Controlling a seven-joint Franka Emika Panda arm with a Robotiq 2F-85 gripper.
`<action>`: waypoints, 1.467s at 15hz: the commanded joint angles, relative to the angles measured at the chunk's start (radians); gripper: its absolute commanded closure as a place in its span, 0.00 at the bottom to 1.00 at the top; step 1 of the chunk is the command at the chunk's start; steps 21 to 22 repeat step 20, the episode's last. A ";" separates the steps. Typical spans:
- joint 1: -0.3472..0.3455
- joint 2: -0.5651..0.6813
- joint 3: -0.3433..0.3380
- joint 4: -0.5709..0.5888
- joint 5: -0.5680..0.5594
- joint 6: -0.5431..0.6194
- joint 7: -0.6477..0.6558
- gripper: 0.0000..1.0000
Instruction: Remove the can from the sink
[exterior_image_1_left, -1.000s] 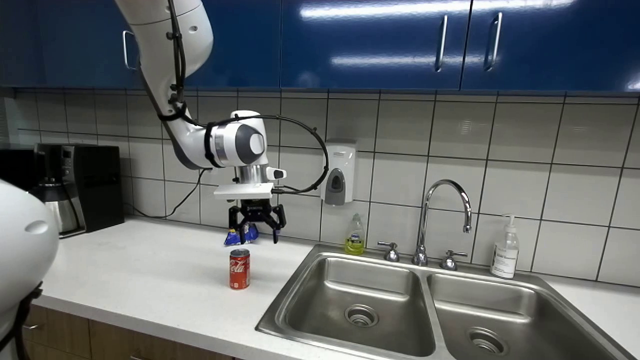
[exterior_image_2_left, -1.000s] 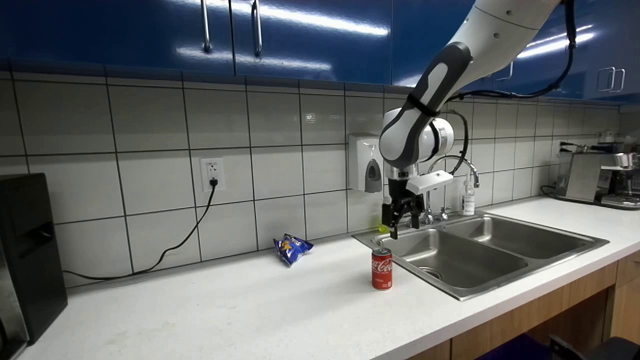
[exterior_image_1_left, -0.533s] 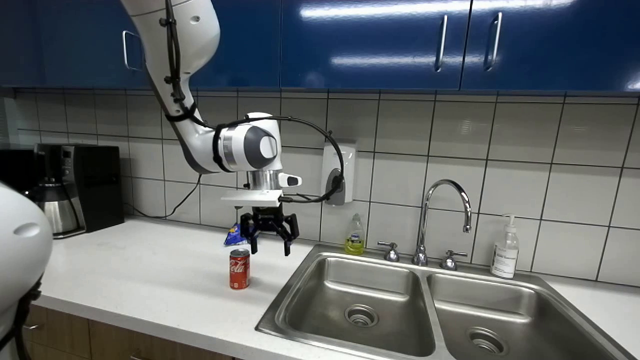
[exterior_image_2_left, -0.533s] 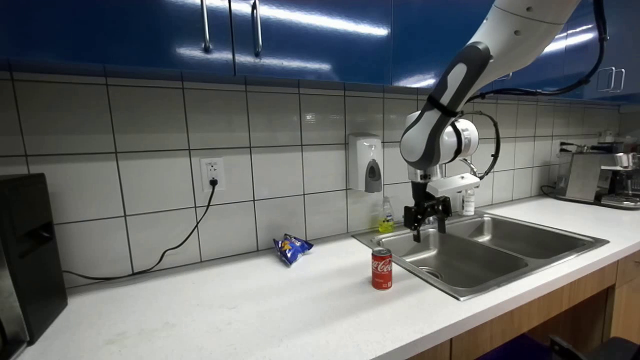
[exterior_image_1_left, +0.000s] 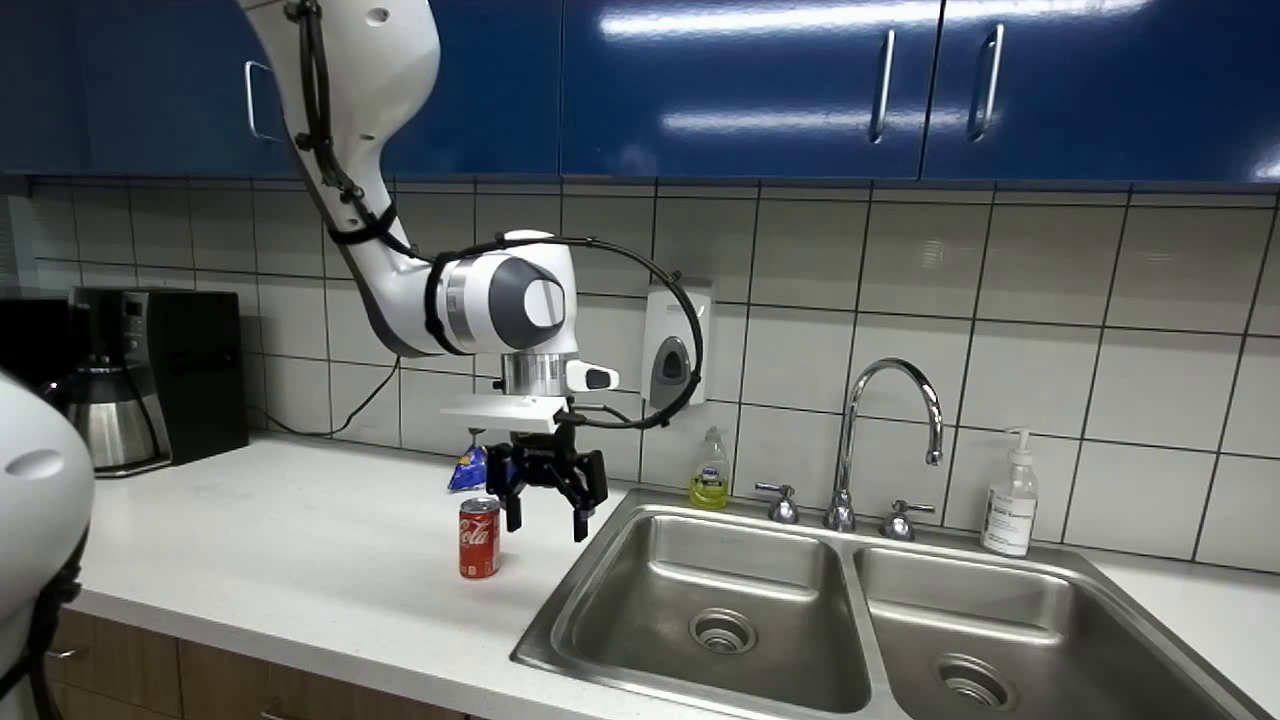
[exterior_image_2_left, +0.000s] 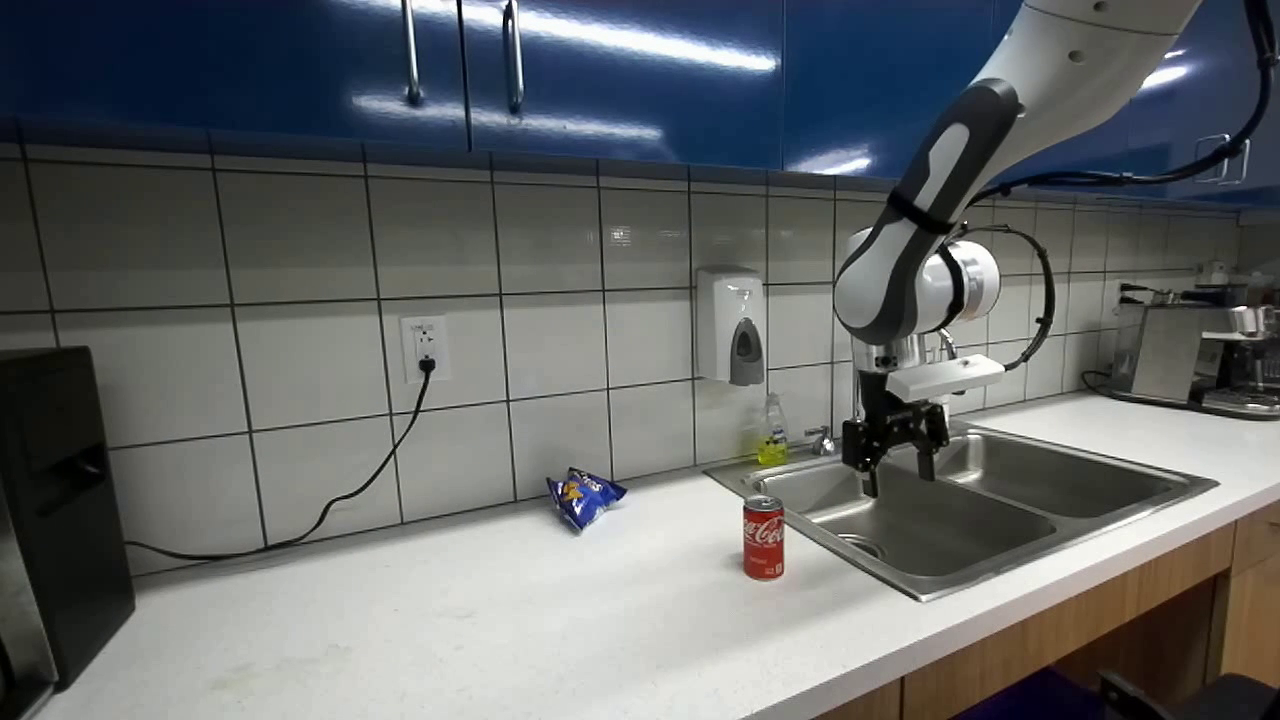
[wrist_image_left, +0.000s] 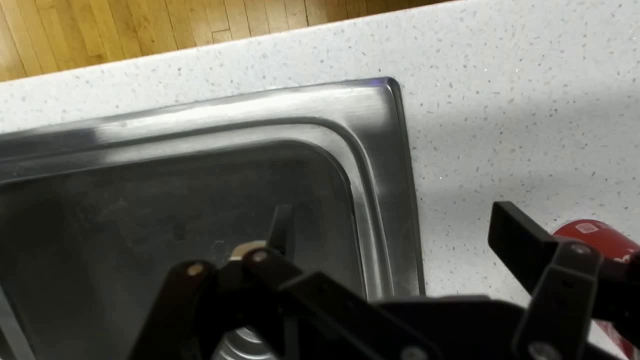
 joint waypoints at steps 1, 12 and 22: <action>-0.026 -0.054 -0.003 -0.055 -0.006 0.012 0.049 0.00; -0.025 -0.019 0.003 -0.028 0.000 -0.002 0.026 0.00; -0.025 -0.019 0.003 -0.028 0.000 -0.002 0.026 0.00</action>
